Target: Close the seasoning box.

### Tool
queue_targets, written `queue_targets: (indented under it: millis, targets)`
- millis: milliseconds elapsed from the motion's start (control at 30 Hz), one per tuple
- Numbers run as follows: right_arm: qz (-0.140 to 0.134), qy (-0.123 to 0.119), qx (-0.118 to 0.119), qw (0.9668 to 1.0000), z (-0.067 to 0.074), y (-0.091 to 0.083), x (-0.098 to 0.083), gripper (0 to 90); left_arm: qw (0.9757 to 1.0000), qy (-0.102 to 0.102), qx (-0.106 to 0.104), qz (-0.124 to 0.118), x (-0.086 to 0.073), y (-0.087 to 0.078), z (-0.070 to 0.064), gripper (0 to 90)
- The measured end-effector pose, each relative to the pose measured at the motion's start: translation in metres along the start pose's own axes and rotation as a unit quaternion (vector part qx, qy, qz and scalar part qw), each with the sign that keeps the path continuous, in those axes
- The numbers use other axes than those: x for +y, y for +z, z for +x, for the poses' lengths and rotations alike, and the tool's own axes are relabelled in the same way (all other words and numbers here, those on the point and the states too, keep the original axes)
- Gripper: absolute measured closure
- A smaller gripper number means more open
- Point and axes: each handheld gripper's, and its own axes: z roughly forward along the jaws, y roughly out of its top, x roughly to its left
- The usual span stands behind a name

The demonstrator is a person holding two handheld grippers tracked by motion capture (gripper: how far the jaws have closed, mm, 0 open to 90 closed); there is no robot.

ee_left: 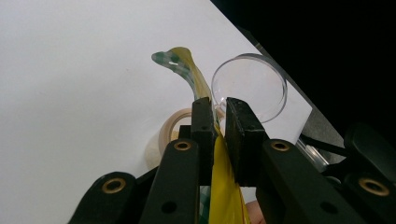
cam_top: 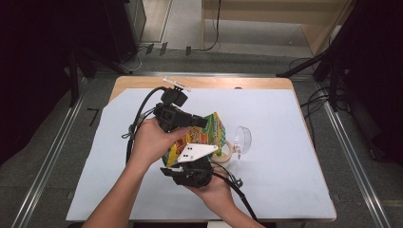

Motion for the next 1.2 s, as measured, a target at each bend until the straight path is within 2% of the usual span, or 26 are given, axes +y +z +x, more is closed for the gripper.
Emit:
queue_targets:
  millis: [300, 533, 800, 1200]
  targets:
    - [0.001, 0.003, 0.000, 1.0000, -0.0014, 0.0000, -0.0007, 73.1, 1.0000, 0.001, -0.001, -0.001, 0.0001, 0.0000, -0.0010, 82.1]
    - [0.000, -0.001, 0.004, 1.0000, 0.0017, -0.0014, 0.0025, 73.2, 1.0000, -0.003, -0.001, 0.000, 0.0001, 0.0003, 0.0041, 81.2]
    - [-0.004, 0.007, 0.012, 0.9999, 0.0027, -0.0017, 0.0048, 73.2, 1.0000, -0.006, -0.001, 0.001, 0.0008, 0.0009, 0.0068, 81.2]
    - [-0.005, 0.013, 0.012, 0.9998, 0.0035, -0.0018, 0.0059, 72.7, 1.0000, -0.004, 0.003, 0.002, 0.0017, 0.0010, 0.0038, 81.0]
